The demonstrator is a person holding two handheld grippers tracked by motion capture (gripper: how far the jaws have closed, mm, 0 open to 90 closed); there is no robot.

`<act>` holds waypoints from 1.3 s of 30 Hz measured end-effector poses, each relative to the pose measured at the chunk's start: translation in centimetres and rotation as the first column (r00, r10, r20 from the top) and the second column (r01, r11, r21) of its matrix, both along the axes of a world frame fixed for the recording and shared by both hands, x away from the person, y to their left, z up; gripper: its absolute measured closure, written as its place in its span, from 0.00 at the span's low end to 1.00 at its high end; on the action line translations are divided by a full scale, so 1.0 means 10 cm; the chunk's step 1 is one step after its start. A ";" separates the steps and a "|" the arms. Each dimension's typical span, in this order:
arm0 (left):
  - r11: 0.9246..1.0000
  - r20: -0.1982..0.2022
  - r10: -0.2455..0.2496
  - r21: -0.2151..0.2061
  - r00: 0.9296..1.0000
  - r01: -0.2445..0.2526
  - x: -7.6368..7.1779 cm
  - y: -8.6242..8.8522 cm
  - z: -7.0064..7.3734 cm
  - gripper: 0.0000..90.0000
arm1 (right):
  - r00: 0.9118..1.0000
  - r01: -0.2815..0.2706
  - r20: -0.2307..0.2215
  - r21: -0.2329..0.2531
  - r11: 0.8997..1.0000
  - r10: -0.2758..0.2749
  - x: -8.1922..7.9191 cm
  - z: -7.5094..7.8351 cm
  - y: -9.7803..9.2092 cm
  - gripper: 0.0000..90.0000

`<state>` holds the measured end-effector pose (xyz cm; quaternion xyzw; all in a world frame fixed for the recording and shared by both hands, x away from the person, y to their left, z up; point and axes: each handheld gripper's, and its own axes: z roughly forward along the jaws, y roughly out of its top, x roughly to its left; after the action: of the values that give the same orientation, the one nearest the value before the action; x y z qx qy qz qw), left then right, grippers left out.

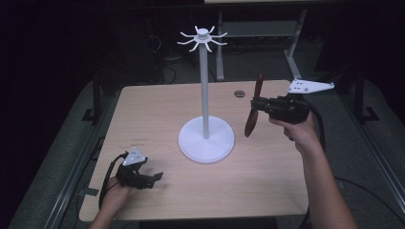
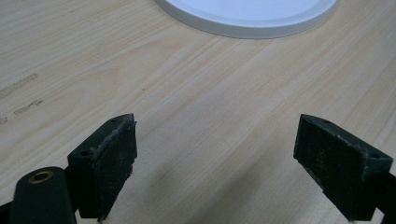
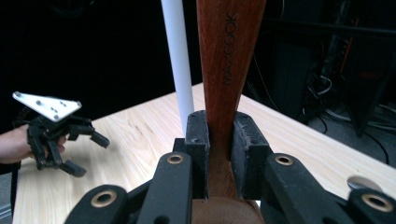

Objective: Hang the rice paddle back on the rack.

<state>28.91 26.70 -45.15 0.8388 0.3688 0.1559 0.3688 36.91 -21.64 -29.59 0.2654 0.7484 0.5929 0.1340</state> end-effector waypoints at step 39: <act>1.000 0.005 -0.010 -0.001 1.000 0.010 -0.01 -0.01 0.01 0.15 | 0.987 -0.107 0.117 -0.008 0.994 0.107 0.23 0.83 0.65 0.86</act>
<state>28.76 26.64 -45.03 0.8400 0.3639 0.1560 0.3710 39.23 -15.16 -21.32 0.1893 0.7527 0.6134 0.1459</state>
